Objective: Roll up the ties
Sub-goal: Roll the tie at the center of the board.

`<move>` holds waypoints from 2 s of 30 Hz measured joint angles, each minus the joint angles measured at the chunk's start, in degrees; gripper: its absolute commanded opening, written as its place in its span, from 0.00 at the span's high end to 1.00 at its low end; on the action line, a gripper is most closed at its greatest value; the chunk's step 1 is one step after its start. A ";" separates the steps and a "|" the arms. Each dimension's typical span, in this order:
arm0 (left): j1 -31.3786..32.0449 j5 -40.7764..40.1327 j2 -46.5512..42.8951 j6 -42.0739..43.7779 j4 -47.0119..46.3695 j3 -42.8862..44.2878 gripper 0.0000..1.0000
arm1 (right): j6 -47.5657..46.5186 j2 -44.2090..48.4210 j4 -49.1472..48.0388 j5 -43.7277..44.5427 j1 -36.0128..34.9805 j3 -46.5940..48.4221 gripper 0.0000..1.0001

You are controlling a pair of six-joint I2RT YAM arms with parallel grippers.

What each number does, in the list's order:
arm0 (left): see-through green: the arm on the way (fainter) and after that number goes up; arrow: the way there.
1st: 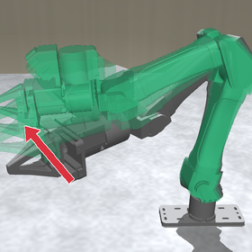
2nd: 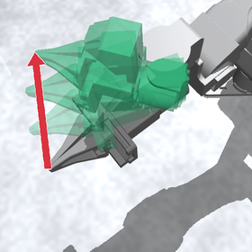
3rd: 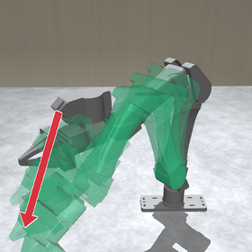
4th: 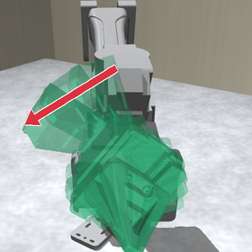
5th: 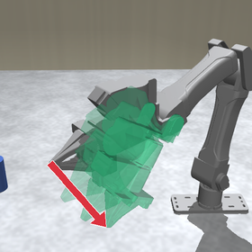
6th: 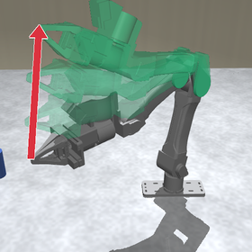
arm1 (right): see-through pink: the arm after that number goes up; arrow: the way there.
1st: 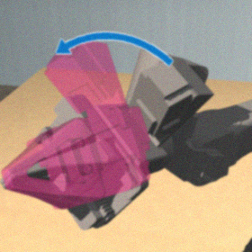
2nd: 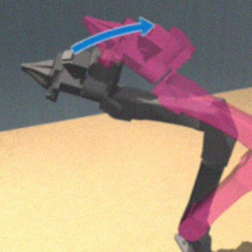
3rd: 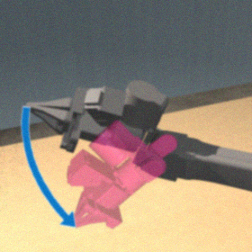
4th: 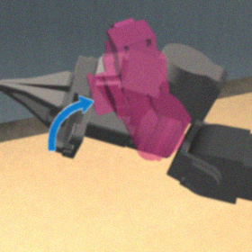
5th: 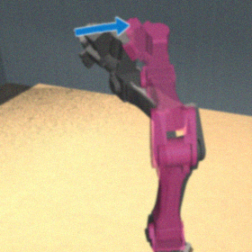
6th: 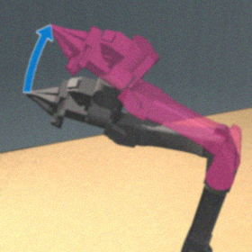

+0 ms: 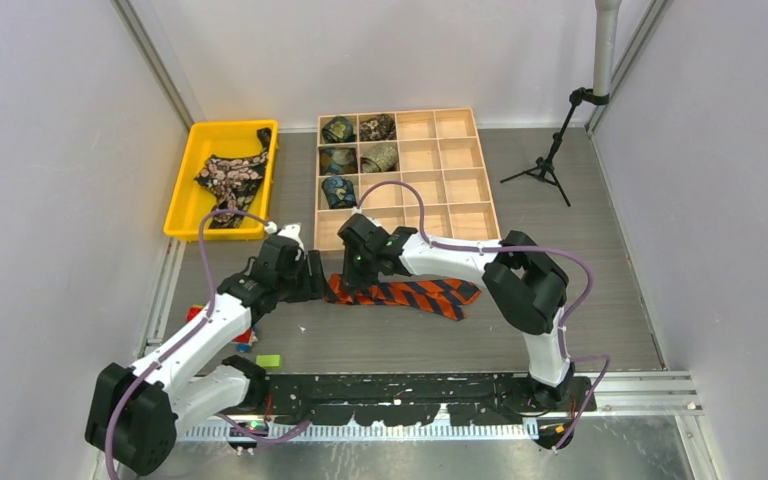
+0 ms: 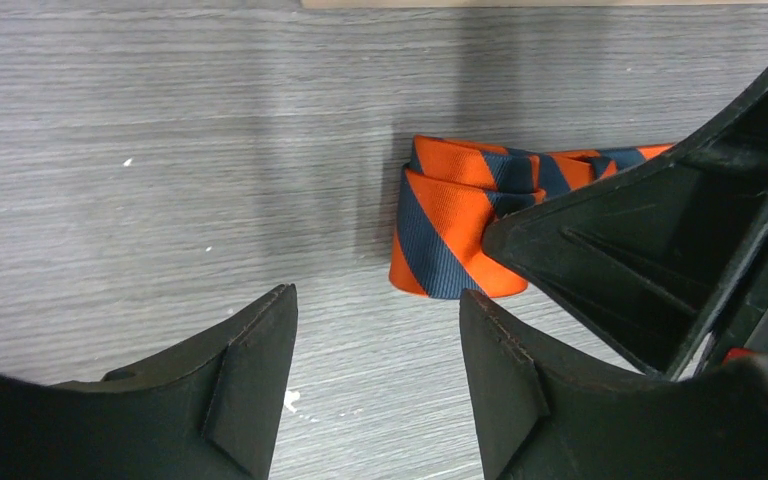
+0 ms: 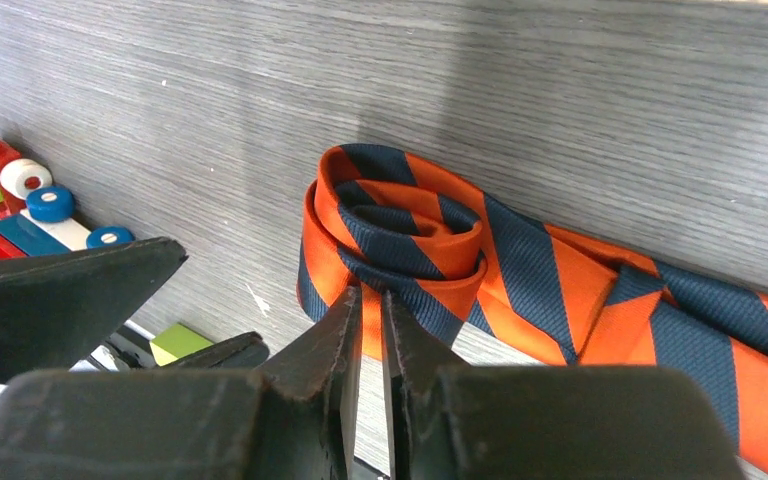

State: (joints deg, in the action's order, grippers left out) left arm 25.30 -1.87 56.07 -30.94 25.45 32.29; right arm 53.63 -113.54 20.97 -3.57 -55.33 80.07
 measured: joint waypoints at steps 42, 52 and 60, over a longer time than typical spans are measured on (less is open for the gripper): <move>-0.74 14.97 18.62 0.15 -16.04 -0.50 0.40 | -2.54 2.86 1.11 3.52 0.83 -6.08 0.84; -2.45 21.40 22.38 -1.57 -21.66 -0.52 0.59 | -2.51 2.95 1.16 3.56 1.46 -6.67 0.84; -2.56 22.43 22.53 -2.08 -22.51 -0.61 0.68 | -2.56 2.99 1.31 3.54 1.51 -6.62 0.83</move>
State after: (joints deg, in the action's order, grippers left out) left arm 22.74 20.56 78.61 -33.01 2.94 31.68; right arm 51.07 -110.54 22.28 -0.03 -53.82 73.45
